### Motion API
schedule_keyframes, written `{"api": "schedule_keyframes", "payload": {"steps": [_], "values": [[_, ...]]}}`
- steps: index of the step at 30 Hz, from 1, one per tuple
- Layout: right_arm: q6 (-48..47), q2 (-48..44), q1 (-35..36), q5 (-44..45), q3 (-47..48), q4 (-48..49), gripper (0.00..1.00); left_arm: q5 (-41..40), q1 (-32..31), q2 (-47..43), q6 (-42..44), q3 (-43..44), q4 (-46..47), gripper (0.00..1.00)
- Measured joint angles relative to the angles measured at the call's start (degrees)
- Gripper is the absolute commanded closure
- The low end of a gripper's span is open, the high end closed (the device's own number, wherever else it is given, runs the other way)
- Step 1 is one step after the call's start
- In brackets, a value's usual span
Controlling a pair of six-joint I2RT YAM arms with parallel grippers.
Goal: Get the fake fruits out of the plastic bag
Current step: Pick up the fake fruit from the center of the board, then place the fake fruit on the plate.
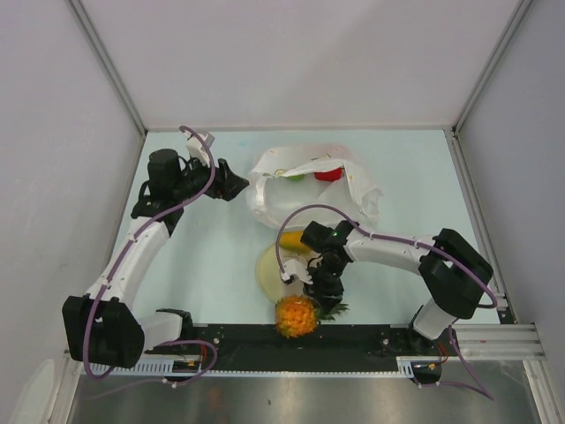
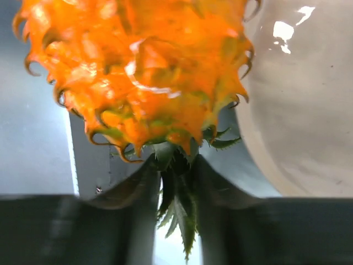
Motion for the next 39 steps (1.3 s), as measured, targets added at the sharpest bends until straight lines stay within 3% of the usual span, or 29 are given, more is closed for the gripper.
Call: {"api": "schedule_keyframes", "payload": {"steps": [2, 8, 15, 26, 34, 39], "values": [[-0.46, -0.46, -0.02, 0.0, -0.09, -0.24, 1.0, 0.0, 0.07, 0.0, -0.04, -0.17, 0.07, 0.18], [-3.69, -5.4, -1.97, 0.61, 0.07, -3.26, 1.0, 0.13, 0.11, 0.0, -0.52, -0.22, 0.46, 0.18], [-8.66, -8.9, -7.21, 2.51, 6.93, -10.05, 1.0, 0.15, 0.35, -0.11, -0.96, -0.22, 0.42, 0.18], [-17.77, -3.3, -16.59, 9.53, 8.7, -10.75, 1.0, 0.13, 3.72, -2.89, -0.94, -0.63, 0.44, 0.18], [-18.14, -1.88, -14.21, 9.77, 10.14, -9.11, 1.0, 0.13, 5.64, -4.04, -0.94, -2.03, 0.42, 0.18], [-12.9, -0.85, -9.57, 8.15, 13.25, -5.81, 1.0, 0.15, 6.23, -4.48, -1.05, -2.86, 0.44, 0.18]]}}
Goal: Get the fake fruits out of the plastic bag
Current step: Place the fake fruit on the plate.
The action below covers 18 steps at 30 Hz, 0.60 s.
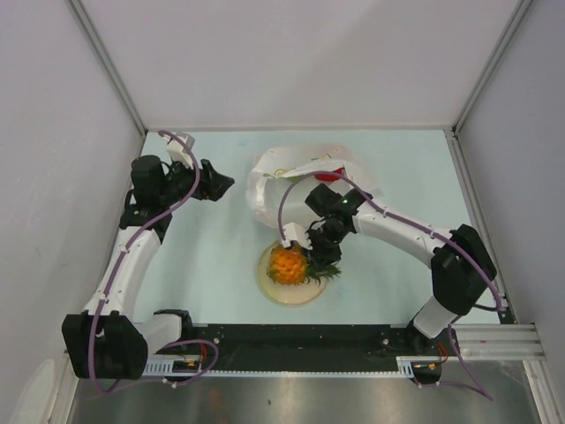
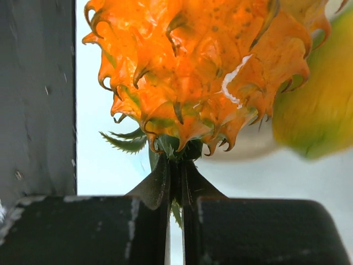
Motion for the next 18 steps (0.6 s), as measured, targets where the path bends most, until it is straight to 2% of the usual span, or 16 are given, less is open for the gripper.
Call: {"api": "schedule_keyframes", "payload": {"steps": [8, 18], "values": [[16.46, 8.83, 3.52, -4.37, 6.12, 6.67, 1.0, 0.04, 0.15, 0.0, -0.39, -0.07, 0.11, 0.18], [39.17, 11.21, 3.8, -7.8, 6.58, 11.72, 0.98, 0.42, 0.15, 0.52, -1.92, -0.07, 1.6, 0.18]]}}
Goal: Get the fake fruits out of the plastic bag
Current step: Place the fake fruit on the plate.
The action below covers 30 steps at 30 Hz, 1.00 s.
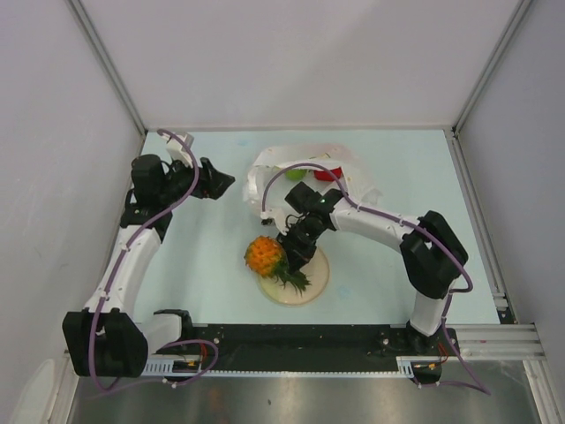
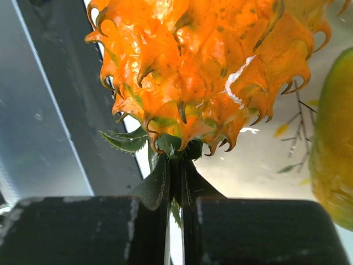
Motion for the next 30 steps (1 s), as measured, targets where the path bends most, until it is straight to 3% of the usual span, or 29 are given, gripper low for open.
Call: {"api": "schedule_keyframes", "payload": {"steps": [6, 10, 13, 16, 17, 19, 21, 23, 26, 30], "values": [[9.9, 0.63, 2.01, -1.01, -0.61, 2.97, 0.88, 0.83, 0.02, 1.55, -1.07, 0.0, 0.0, 0.18], [15.41, 0.72, 3.23, -1.29, -3.39, 4.31, 0.87, 0.98, 0.02, 2.73, -1.49, 0.02, 0.07, 0.18], [18.64, 0.72, 3.5, -1.86, -5.07, 5.38, 0.8, 0.98, 0.02, 3.45, -1.55, 0.11, 0.33, 0.18], [21.97, 0.76, 2.8, -3.65, -6.03, 6.21, 0.61, 1.03, 0.04, 4.11, -1.9, 0.13, 0.76, 0.18], [22.8, 0.83, 2.49, -4.33, -6.14, 6.21, 0.51, 1.03, 0.04, 4.33, -1.99, 0.13, 0.92, 0.18], [24.33, 1.29, 1.84, -5.77, -6.25, 6.19, 0.42, 1.09, 0.04, 4.87, -2.08, 0.31, 0.98, 0.18], [24.96, 1.97, 1.16, -7.21, -6.27, 6.19, 0.21, 1.11, 0.04, 5.55, -2.36, 0.57, 1.03, 0.18], [25.44, 2.32, 0.33, -8.55, -6.47, 6.03, 0.09, 1.14, 0.04, 6.25, -2.51, 0.72, 1.36, 0.18], [24.83, 2.29, -1.18, -10.25, -6.58, 5.49, 0.0, 1.53, 0.07, 7.23, -2.58, 1.05, 1.44, 0.17], [19.71, 2.32, -3.63, -10.84, -3.58, -1.27, 0.0, 3.96, 0.11, 8.55, -2.54, 2.49, 1.29, 0.13]]}}
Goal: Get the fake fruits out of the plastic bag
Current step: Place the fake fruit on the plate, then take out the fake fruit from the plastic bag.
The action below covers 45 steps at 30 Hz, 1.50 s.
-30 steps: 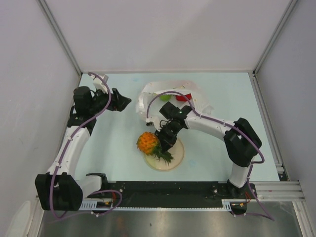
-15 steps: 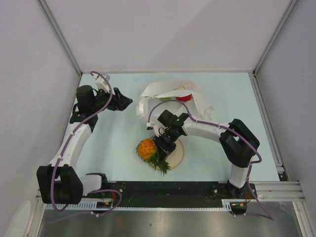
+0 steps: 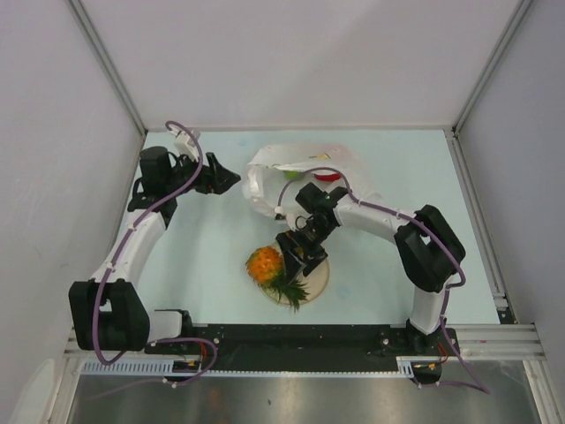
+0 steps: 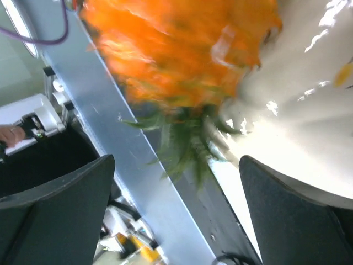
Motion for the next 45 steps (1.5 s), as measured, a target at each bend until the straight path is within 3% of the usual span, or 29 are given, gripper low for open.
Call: {"api": "schedule_keyframes", "payload": {"steps": [9, 16, 23, 29, 31, 32, 34, 35, 36, 45], "values": [[-24.22, 0.15, -4.96, 3.96, 25.14, -23.45, 0.0, 7.52, 0.0, -1.14, 4.24, 5.44, -4.85, 0.04], [-31.91, 0.37, -10.32, 7.39, 30.14, -28.3, 0.0, 14.99, -0.9, -2.69, 7.89, 6.16, -9.84, 0.0], [-23.76, -0.13, -12.07, 20.5, 20.87, -14.71, 0.0, 15.98, -8.68, -2.67, 12.35, 7.06, -16.02, 0.0], [-17.14, 4.11, -12.48, 30.38, 22.49, -4.13, 0.0, 8.04, -12.37, -2.32, 13.99, 7.8, -19.43, 0.0], [-16.41, 5.84, -12.76, 32.44, 24.28, -2.16, 0.0, 4.7, -12.81, -1.49, 14.03, 8.46, -19.08, 0.2], [-16.09, 6.91, -12.98, 33.38, 25.68, -1.68, 0.0, 3.5, -13.0, -0.83, 13.75, 8.68, -18.43, 0.47], [-15.3, 8.7, -13.53, 34.99, 28.02, -0.2, 0.0, 2.71, -13.38, 0.85, 12.44, 8.9, -16.94, 0.75], [-14.93, 9.53, -13.84, 35.47, 29.07, 0.22, 0.0, 3.13, -13.44, 2.12, 12.0, 9.03, -15.89, 0.93], [-14.53, 10.4, -14.16, 36.02, 30.18, 0.59, 0.0, 3.56, -13.53, 3.78, 11.39, 9.2, -14.51, 1.0], [-13.86, 18.01, -18.56, 45.24, 36.06, 5.09, 0.0, 6.21, -14.08, 8.76, 9.35, 13.7, -11.87, 1.0]]}}
